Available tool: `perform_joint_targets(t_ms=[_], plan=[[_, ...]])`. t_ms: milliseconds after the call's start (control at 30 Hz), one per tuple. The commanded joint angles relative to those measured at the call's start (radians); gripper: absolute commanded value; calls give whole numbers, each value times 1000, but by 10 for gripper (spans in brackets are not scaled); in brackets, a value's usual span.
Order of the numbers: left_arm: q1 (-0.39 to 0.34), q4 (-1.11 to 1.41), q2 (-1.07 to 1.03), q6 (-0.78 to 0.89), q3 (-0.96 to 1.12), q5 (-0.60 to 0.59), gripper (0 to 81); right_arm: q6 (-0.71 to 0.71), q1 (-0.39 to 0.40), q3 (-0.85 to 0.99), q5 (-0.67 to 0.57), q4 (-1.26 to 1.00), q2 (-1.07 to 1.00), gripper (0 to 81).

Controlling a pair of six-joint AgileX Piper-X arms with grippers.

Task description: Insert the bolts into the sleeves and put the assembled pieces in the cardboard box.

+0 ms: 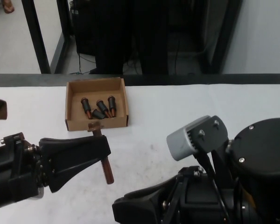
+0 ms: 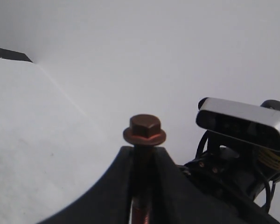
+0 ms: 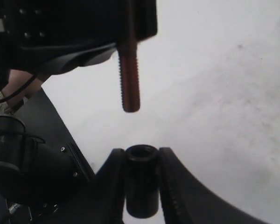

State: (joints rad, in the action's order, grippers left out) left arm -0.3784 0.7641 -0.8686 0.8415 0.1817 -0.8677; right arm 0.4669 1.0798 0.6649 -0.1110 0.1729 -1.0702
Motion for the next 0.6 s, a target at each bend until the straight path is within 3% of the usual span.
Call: perform_joint_targets(t_ms=[0,333,567], plan=[[-3,25,2,-13,14,-15,8,-17,-4,16,-7,-14,0,3],[-9,25,2,-51,14,-25,8,-17,-4,16,-7,-14,0,3],[-104,25,2,-125,14,16,8,-16,-4,16,-4,-14,0,3]])
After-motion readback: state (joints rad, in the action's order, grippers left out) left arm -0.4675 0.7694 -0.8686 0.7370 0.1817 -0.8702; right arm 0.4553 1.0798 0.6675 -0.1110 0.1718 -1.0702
